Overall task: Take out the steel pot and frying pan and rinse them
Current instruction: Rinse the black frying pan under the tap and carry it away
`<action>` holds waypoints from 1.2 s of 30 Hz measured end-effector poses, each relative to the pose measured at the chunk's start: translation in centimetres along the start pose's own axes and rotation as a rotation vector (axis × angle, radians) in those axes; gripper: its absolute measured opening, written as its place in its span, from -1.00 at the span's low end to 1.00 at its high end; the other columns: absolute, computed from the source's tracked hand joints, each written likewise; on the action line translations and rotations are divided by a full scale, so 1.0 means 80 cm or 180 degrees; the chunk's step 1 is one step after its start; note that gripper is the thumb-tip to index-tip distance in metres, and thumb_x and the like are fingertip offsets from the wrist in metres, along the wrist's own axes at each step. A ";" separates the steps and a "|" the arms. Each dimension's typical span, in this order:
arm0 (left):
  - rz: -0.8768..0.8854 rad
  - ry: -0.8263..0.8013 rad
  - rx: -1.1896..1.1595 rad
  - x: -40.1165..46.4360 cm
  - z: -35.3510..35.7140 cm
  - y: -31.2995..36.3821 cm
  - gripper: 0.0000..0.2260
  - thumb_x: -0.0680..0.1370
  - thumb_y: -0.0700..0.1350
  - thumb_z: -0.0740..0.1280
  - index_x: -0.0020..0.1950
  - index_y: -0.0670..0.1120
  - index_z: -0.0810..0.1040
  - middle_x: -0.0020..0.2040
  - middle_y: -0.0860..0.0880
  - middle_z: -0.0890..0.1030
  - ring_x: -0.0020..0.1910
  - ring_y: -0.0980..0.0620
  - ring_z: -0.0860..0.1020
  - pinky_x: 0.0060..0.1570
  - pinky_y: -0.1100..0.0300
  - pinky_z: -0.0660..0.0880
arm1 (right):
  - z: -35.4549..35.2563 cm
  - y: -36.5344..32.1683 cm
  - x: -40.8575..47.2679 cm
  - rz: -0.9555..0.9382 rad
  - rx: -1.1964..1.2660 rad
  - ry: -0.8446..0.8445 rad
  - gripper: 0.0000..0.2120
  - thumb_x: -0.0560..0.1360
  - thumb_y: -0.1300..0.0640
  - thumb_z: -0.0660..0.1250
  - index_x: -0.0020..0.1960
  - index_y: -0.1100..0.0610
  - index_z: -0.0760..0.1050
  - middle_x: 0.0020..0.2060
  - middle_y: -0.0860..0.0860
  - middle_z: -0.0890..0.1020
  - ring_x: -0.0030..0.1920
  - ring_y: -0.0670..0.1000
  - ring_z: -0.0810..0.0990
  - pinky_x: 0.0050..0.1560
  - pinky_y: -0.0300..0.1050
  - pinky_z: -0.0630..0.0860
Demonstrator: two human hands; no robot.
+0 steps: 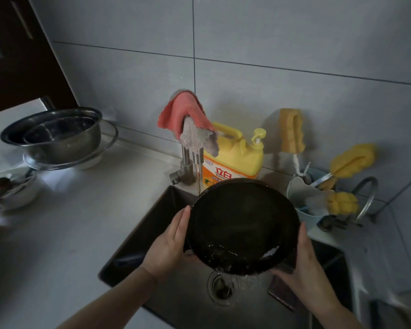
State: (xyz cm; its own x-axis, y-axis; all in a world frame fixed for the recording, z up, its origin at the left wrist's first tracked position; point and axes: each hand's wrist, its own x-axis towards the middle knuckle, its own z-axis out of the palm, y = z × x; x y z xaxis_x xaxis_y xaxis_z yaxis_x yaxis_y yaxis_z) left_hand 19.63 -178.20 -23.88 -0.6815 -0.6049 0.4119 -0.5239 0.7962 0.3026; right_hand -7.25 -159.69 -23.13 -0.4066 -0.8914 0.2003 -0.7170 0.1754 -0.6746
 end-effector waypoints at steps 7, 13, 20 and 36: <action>0.0758 0.1068 0.0313 0.027 -0.032 0.023 -0.01 0.43 0.17 0.41 0.57 -0.17 -0.16 0.40 -0.28 0.27 0.31 -0.11 0.39 0.14 0.08 0.44 | -0.025 0.001 0.012 -0.0340 -0.0216 0.0934 0.23 0.21 0.16 0.63 0.58 0.02 -0.17 0.47 0.24 0.27 0.44 0.04 0.27 0.25 0.07 0.45; 0.1006 0.1535 0.0289 0.045 -0.059 0.030 0.02 0.42 0.09 0.52 0.57 -0.10 -0.15 0.36 -0.31 0.32 0.37 -0.12 0.37 0.24 0.03 0.47 | -0.060 -0.028 0.032 -0.0590 0.0427 0.1286 0.09 0.19 0.26 0.62 0.52 -0.11 0.07 0.33 -0.20 0.39 0.37 -0.15 0.38 0.33 -0.40 0.30; 0.0530 0.0997 0.0376 0.009 -0.047 0.008 0.00 0.39 0.15 0.42 0.57 -0.18 -0.14 0.34 -0.31 0.31 0.22 -0.15 0.42 0.02 0.08 0.48 | -0.023 -0.032 0.029 -0.0896 -0.0310 0.0895 -0.12 0.51 -0.25 0.27 0.60 0.05 -0.15 0.47 0.16 0.27 0.39 0.12 0.30 0.41 -0.37 0.14; -0.0380 0.0297 0.0327 -0.040 -0.023 -0.070 -0.01 0.40 0.26 0.33 0.58 -0.16 -0.13 0.42 -0.21 0.26 0.01 -0.28 0.62 -0.21 -0.05 0.61 | 0.091 -0.014 0.080 -0.0828 -0.0299 0.0032 0.36 0.18 0.11 0.66 0.56 -0.11 -0.34 0.48 0.08 0.12 0.42 0.07 0.24 0.29 0.08 0.27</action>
State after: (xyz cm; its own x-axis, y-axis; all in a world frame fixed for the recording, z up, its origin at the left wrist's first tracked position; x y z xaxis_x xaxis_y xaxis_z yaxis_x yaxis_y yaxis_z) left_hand 25.70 -180.70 -25.29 -0.5634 -0.6878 0.4578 -0.6510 0.7107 0.2666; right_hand -4.93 -168.62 -26.31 -0.2071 -0.9075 0.3655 -0.8472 -0.0204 -0.5309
